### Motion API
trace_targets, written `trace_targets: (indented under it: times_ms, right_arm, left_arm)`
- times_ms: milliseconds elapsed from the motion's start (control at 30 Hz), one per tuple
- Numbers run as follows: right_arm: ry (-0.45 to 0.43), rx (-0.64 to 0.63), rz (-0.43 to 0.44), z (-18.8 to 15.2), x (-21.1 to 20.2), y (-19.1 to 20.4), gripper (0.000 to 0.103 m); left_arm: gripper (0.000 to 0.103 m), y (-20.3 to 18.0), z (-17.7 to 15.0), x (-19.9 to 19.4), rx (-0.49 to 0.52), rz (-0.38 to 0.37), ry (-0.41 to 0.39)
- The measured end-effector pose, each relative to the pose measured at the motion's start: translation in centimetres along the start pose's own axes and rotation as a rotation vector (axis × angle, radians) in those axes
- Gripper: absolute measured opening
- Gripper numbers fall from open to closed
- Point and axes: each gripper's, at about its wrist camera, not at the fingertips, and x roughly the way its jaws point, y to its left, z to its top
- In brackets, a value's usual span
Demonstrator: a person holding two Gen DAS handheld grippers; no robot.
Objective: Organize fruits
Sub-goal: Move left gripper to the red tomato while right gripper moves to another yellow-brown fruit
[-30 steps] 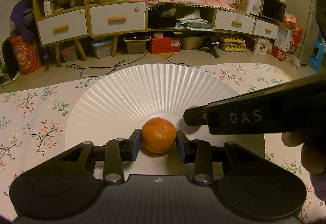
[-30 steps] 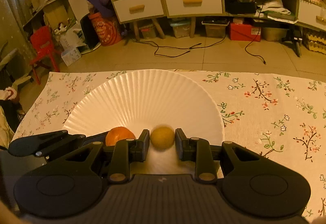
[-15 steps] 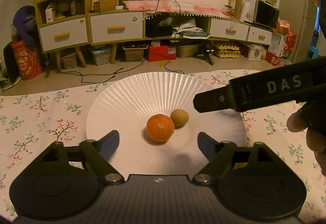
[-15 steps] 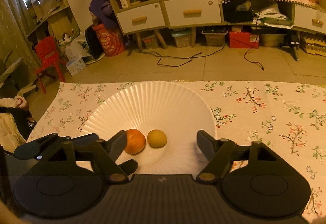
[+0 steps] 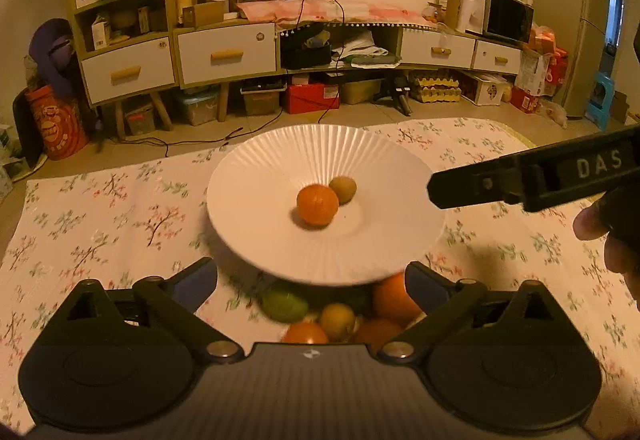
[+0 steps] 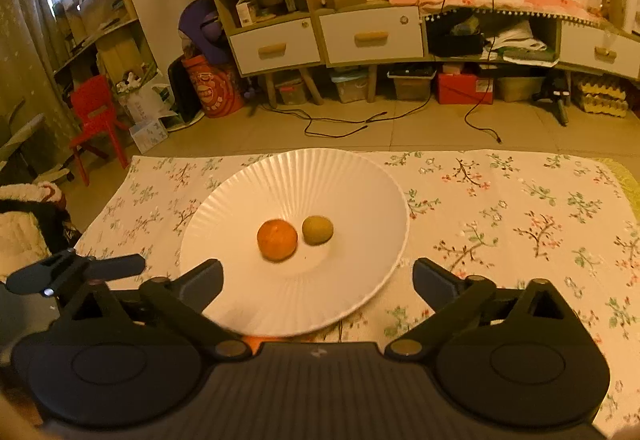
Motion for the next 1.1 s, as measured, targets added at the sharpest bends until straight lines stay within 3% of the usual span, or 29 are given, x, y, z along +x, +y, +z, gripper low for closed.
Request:
trace_targets:
  times_ms: [533, 833, 1100]
  right_arm:
    - [0.010, -0.078, -0.018, -4.6, -2.4, 2.1, 0.103]
    - [0.000, -0.045, 0.001, -6.8, -3.4, 2.1, 0.103]
    - [0.007, -0.207, -0.026, -9.6, -3.5, 4.1, 0.103]
  left_arm:
    - [0.094, 1.4, -3.1, -2.8, -0.014, 0.005, 0.023]
    - [0.094, 2.6, -6.5, -3.4, -0.041, 0.011, 0.058]
    - [0.094, 3.5, -8.6, -4.1, -0.042, 0.022, 0.073]
